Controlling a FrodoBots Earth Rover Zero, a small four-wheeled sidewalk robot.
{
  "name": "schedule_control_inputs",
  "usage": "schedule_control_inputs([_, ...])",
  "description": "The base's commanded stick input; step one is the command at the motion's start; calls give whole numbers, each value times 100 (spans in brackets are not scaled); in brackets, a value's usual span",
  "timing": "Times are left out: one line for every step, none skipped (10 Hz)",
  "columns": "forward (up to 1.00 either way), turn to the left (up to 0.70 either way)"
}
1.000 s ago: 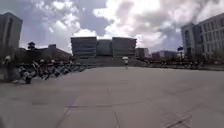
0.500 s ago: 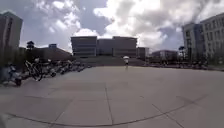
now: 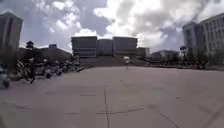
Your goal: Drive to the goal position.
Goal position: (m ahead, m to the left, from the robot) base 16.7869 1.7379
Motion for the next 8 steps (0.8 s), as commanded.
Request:
schedule_control_inputs([100, 0])
schedule_control_inputs([100, 0])
schedule_control_inputs([100, 14])
schedule_control_inputs([100, 33])
schedule_control_inputs([100, 3])
schedule_control_inputs([100, 0])
schedule_control_inputs([100, 0])
schedule_control_inputs([100, 0])
